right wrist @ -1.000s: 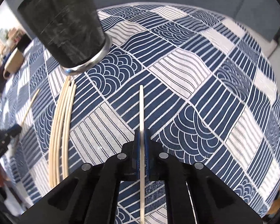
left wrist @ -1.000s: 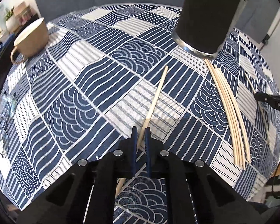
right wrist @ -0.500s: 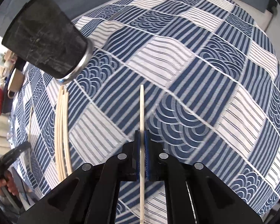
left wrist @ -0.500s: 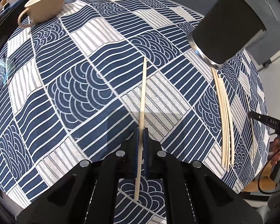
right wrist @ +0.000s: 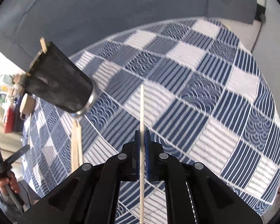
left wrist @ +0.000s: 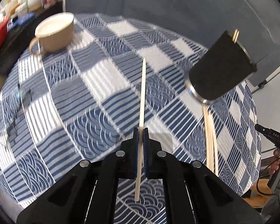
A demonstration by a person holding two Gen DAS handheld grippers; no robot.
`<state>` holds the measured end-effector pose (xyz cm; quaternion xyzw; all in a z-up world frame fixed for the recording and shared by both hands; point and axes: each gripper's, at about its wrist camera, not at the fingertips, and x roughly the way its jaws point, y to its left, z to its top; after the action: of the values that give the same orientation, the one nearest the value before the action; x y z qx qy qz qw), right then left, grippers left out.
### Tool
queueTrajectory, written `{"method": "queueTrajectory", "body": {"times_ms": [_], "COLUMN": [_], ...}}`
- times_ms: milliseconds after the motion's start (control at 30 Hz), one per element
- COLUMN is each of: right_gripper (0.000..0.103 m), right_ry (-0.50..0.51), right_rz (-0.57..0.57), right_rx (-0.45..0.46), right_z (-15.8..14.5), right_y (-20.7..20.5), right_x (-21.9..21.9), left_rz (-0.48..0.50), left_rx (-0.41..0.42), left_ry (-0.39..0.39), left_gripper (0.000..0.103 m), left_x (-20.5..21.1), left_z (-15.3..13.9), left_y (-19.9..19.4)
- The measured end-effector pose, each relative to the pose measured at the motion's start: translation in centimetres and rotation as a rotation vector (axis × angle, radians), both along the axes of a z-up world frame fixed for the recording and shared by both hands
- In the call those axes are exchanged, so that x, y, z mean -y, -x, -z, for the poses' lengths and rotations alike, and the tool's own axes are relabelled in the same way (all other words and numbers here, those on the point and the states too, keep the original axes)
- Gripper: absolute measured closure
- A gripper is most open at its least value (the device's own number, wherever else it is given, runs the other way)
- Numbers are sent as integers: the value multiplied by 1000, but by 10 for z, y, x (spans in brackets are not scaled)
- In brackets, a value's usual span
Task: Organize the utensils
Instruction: 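Lift the stick with both grippers and carry it over the holder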
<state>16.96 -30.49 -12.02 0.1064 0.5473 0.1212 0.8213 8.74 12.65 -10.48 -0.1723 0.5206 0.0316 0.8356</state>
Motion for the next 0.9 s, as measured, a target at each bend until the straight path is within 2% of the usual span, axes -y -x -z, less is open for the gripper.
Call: {"method": "queueTrajectory", "body": {"times_ms": [133, 400, 567, 667, 900], "right_gripper": [98, 98, 98, 98, 98], "right_ry": [-4, -23, -53, -73, -81], "right_rz": [-11, -15, -32, -63, -148], "right_rx": [44, 124, 198, 263, 382], "right_z": [-19, -58, -93, -115, -152], "right_y": [-9, -34, -57, -67, -85], "right_x": [-2, -13, -28, -40, -76], "left_rz": [7, 15, 24, 23, 42], "left_rx": [43, 184, 252, 288, 334], "left_ry": [-54, -86, -77, -31, -8], "left_gripper": [98, 98, 98, 98, 98], "left_x": [-1, 1, 13, 20, 46], "left_z": [-22, -85, -113, -127, -142], "left_y": [-21, -68, -89, -102, -130]}}
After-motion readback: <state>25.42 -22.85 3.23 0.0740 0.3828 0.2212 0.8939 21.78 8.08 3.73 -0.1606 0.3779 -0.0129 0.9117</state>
